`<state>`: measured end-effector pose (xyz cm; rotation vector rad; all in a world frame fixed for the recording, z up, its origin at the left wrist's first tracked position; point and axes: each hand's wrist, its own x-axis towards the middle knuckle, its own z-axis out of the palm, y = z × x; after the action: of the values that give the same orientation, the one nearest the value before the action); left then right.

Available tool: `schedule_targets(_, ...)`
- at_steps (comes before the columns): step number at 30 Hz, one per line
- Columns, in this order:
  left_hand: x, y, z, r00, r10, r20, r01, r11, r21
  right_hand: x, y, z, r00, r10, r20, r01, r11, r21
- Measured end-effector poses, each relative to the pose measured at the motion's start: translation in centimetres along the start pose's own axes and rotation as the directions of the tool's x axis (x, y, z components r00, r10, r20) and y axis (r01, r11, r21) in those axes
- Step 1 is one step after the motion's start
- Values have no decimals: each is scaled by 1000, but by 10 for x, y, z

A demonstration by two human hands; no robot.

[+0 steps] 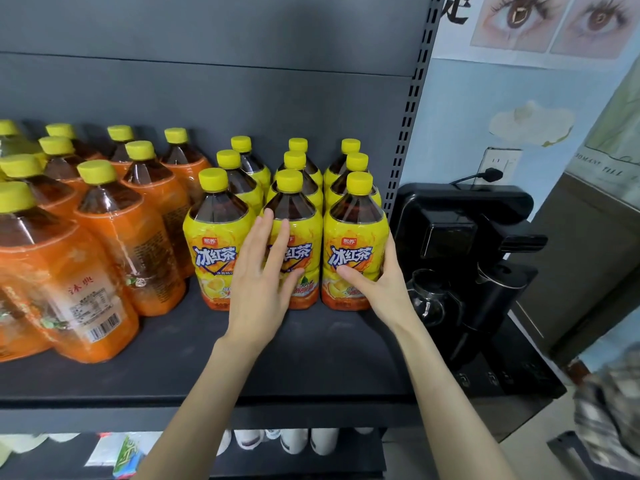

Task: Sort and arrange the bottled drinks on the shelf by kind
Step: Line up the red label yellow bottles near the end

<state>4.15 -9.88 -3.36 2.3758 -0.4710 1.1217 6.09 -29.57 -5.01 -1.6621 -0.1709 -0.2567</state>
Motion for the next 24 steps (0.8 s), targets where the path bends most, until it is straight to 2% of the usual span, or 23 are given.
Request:
schedule_targets(10, 3, 2, 0, 1000, -9, 5, 9, 1000, 2, -1, -3, 2, 1000, 8, 20, -8, 1000, -15)
schedule_targets(14, -5, 5, -5, 999, -48, -11, 47, 998, -37, -9, -7, 5, 999, 23, -33, -24, 999, -42)
schedule_targets(17, -23, 5, -9, 977, -169, -126, 163, 985, -62, -24, -5, 12, 995, 15, -98, -22, 997, -77)
schedule_targets(20, -38, -1, -14, 900, -371, -228, 357, 928, -104, -34, -7, 18, 989, 12, -149, -32, 990, -134)
schedule_targets(22, -41, -9, -17, 840, -496, -221, 463, 867, -186, -36, -8, 23, 983, -11, -183, -28, 978, -207)
schedule_targets(24, -40, -21, -18, 792, -596, -133, 547, 789, -280, -39, -9, 30, 973, -27, -227, -38, 960, -276)
